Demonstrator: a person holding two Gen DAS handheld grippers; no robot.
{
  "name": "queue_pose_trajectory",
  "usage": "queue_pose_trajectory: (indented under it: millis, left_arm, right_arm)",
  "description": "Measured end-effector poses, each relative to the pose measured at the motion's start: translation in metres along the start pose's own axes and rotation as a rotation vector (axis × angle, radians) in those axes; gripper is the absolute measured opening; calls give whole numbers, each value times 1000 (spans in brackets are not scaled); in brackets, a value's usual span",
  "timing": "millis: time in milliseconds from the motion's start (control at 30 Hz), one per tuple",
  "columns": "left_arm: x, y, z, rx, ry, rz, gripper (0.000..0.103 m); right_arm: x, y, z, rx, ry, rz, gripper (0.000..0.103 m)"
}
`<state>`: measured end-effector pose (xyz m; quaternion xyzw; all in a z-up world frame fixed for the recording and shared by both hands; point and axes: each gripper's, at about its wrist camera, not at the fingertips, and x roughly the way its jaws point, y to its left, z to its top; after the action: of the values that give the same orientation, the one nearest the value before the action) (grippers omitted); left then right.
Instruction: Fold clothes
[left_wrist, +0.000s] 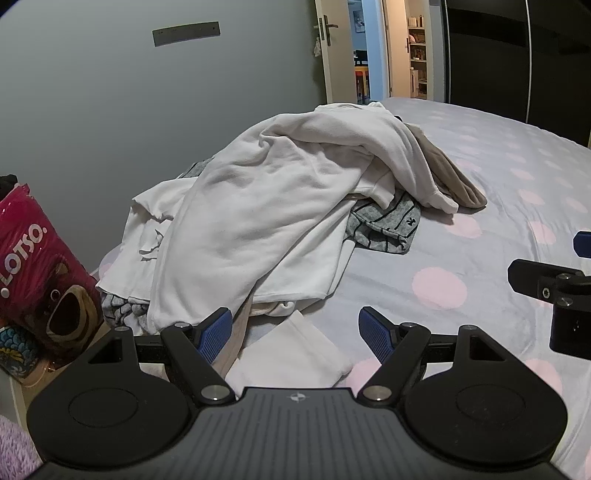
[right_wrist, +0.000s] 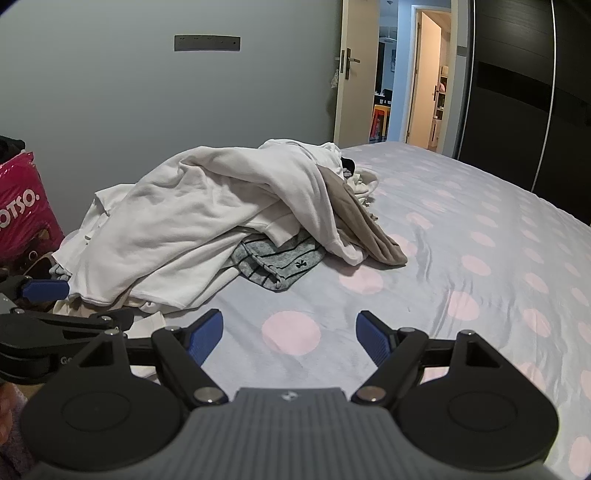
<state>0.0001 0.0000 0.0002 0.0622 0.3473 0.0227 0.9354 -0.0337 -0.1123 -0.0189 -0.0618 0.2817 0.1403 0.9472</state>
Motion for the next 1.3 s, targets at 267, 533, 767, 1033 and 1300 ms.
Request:
queue_pose_trajectory:
  millis: [267,533,767,1033,1300]
  left_arm:
    - [-1,1,1,2,-3,4,75]
    - [0,0,-1,5,1,5,75]
    - [0,0,-2,6,6,1,75]
    - [1,-1,-2,10,8,2,75]
    - [1,-1,-3,10,9,2,75]
  right_arm:
    - [1,2,-1,-2,2,-3,81]
    - [3,1,-1,-3,2,-1,81]
    - [3,1,-2,-4,1,2,81]
    - [4,3,-1,-9,6,-2,81]
    - [4,4,-1,-11,8,-6,81]
